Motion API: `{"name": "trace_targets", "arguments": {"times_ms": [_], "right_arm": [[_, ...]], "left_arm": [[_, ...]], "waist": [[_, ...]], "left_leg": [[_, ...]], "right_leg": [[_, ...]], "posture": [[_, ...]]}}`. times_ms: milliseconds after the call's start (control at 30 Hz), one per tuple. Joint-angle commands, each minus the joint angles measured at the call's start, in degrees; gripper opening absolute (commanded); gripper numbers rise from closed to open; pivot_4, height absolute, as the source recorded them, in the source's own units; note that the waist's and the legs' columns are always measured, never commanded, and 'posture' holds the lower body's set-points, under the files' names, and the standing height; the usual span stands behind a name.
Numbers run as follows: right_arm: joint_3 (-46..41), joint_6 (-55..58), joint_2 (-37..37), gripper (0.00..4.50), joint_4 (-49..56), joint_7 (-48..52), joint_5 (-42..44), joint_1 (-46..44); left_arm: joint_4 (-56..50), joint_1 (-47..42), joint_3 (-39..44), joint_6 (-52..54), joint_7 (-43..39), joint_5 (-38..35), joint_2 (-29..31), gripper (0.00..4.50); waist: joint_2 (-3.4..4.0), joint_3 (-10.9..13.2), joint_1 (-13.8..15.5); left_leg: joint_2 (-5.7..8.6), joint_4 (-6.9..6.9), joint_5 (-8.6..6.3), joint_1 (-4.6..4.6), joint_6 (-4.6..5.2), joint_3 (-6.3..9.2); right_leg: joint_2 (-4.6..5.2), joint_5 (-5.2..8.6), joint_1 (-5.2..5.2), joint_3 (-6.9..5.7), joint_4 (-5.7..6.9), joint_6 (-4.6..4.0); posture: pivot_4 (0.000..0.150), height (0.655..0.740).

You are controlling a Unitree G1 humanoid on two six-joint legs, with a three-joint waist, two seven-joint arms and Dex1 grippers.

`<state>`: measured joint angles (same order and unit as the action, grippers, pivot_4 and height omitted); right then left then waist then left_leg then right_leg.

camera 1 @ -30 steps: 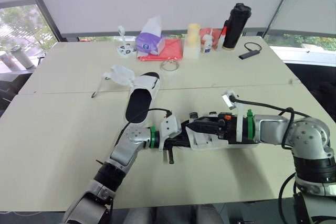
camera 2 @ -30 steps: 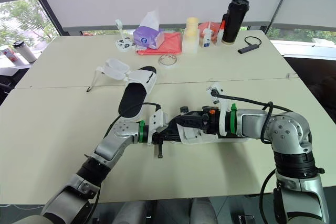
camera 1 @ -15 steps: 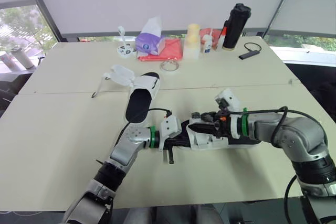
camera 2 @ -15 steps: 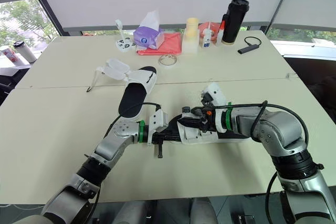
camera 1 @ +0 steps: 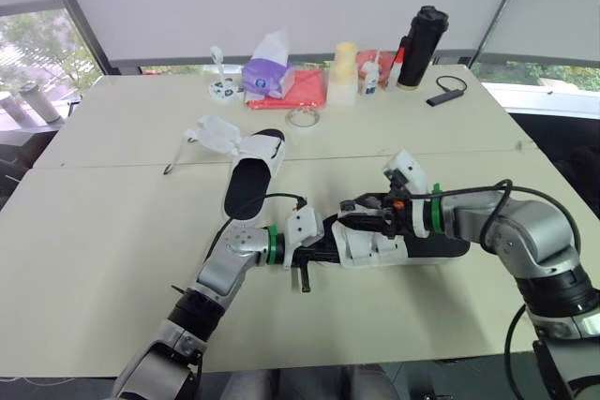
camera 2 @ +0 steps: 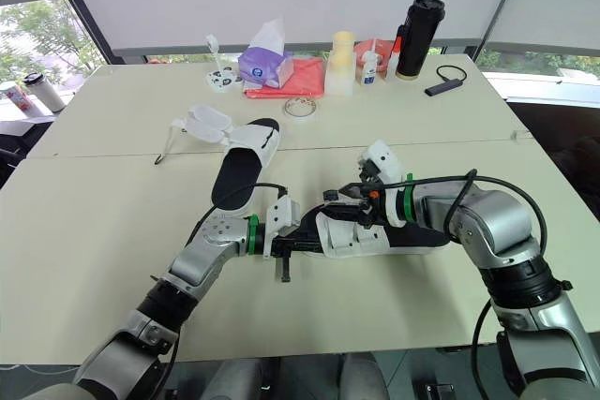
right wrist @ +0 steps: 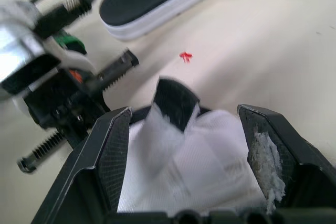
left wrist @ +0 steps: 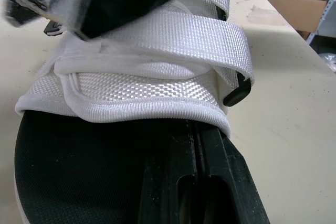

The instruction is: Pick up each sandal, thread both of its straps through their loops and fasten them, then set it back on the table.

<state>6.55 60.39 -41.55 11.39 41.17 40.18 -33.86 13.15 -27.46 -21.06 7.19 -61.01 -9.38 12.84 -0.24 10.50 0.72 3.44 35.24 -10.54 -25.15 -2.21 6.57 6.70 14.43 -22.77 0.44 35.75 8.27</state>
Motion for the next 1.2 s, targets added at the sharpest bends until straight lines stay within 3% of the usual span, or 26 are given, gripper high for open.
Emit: {"name": "trace_targets", "arguments": {"times_ms": [33,200,500,733,967,1200], "right_arm": [[-1.8,1.2,0.7,2.70,-1.1,2.8,1.5,-2.9],[-1.8,2.6,0.3,0.04,-2.5,5.0,1.5,-4.5],[-0.2,2.5,-2.0,0.04,-1.8,9.8,-0.3,-4.7],[-6.6,3.6,-7.3,0.04,2.2,17.8,6.2,-6.3],[-12.4,5.2,-7.7,0.04,5.9,18.7,13.2,-7.0],[-8.9,-1.0,-5.5,0.04,3.9,18.0,8.0,-7.5]], "left_arm": [[0.6,0.5,-1.0,0.4,0.1,1.1,0.1,0.00],[0.5,0.8,-1.2,0.2,0.3,1.4,0.3,0.00],[0.5,0.8,-1.1,0.1,0.5,1.3,0.3,0.00],[0.1,1.4,-1.6,1.2,0.1,1.1,0.3,0.00],[0.2,1.3,-2.6,1.9,-1.3,1.6,1.3,0.00],[0.6,0.9,-4.2,2.0,-3.5,2.6,2.4,0.00]], "waist": [[0.00,0.0,0.0],[0.00,0.0,0.0],[0.00,0.0,0.0],[0.01,0.0,0.0],[0.03,0.0,-0.1],[0.04,0.0,-0.1]], "left_leg": [[0.00,0.00,0.00,0.00,0.00,0.00],[0.01,0.00,0.00,0.00,0.00,0.00],[0.01,0.00,0.00,0.00,0.00,0.00],[0.02,-0.01,0.00,-0.01,-0.01,0.00],[0.00,-0.03,-0.01,-0.04,-0.01,-0.02],[0.00,-0.03,-0.01,-0.09,-0.01,-0.03]], "right_leg": [[0.00,0.00,0.00,0.00,0.00,0.01],[0.00,-0.01,-0.01,0.00,0.01,0.01],[0.00,-0.02,-0.01,0.00,0.01,0.04],[0.01,0.01,-0.01,0.00,0.00,0.02],[0.01,0.01,-0.09,0.00,0.01,0.03],[0.01,-0.01,-0.15,0.01,0.01,0.05]], "posture": [[0.150,0.7400],[0.150,0.7400],[0.150,0.7400],[0.150,0.7400],[0.150,0.7400],[0.150,0.7400]]}}
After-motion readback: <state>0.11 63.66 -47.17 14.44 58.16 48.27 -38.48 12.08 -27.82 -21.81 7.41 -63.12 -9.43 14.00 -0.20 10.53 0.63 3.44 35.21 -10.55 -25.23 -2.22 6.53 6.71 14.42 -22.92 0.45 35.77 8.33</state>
